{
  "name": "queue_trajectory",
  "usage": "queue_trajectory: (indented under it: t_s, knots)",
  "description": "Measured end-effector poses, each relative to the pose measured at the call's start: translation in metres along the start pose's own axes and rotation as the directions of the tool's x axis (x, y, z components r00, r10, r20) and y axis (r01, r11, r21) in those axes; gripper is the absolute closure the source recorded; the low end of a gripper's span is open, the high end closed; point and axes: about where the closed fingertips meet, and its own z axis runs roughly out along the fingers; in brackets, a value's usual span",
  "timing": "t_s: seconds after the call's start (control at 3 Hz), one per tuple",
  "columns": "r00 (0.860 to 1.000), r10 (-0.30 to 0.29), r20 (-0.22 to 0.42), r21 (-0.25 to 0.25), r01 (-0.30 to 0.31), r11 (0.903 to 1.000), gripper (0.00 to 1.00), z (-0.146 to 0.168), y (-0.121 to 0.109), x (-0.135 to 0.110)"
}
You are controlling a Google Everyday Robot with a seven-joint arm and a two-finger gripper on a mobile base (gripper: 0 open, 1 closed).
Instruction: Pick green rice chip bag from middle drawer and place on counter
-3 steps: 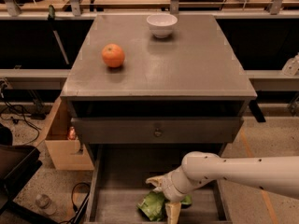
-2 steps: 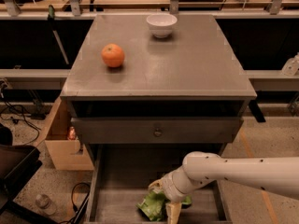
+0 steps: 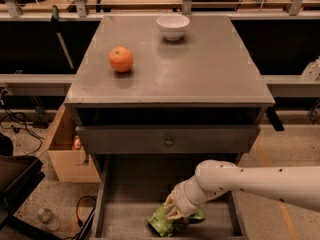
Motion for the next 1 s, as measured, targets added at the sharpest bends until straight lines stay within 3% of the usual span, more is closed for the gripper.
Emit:
queue_trajectory:
  t_s: [0.33, 0.67, 1.0]
  knots:
    - [0.995, 0.010, -0.095, -0.011, -0.011, 0.9999, 0.83, -0.038, -0.013, -0.012]
    - [0.989, 0.030, -0.148, 0.040, -0.024, 0.9989, 0.60, -0.072, -0.033, -0.026]
    - [0.989, 0.028, -0.147, 0.036, -0.023, 0.9991, 0.36, -0.071, -0.032, -0.026]
